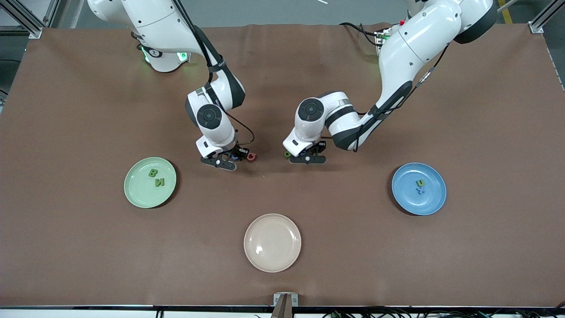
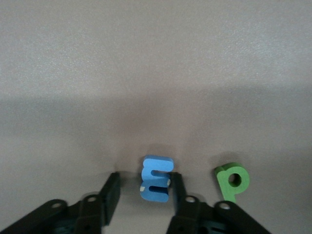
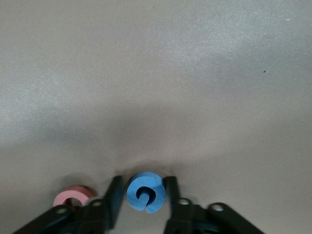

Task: Sort upper and lower case letters into plates
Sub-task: 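Drop the c on the green plate while the left gripper drops E, then grasp the pink G with the right gripper while the left gripper grasps p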

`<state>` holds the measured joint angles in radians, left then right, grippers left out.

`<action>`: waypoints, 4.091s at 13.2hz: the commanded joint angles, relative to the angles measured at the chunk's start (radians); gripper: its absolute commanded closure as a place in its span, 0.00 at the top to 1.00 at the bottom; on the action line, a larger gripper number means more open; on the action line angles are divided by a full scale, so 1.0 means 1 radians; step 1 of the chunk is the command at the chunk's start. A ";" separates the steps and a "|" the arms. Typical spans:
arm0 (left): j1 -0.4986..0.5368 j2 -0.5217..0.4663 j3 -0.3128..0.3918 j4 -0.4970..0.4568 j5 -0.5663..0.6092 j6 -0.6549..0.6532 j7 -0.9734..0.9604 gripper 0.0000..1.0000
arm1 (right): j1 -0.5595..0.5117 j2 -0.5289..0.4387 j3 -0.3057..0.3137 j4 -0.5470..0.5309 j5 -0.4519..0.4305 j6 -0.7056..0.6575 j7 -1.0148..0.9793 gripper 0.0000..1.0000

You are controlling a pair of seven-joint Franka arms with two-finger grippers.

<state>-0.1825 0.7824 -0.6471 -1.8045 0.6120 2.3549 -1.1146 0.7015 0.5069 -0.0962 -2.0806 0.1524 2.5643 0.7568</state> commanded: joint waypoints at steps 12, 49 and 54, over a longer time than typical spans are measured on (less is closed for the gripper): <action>0.311 -0.175 -0.003 0.008 0.014 -0.101 0.117 0.01 | -0.519 -0.134 0.006 0.059 -0.013 -0.245 -0.850 0.00; -0.055 0.103 -0.068 0.235 -0.115 -0.128 -0.456 0.72 | 0.050 0.056 0.012 0.073 0.003 0.027 0.128 0.88; -0.107 0.129 0.000 0.244 -0.113 -0.101 -0.458 0.61 | 0.062 0.065 0.012 0.079 -0.001 0.027 0.128 0.77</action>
<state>-0.2520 0.8999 -0.6815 -1.5899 0.5124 2.2442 -1.5601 0.7423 0.5620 -0.0727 -2.0112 0.1554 2.5838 0.8613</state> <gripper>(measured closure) 0.370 0.185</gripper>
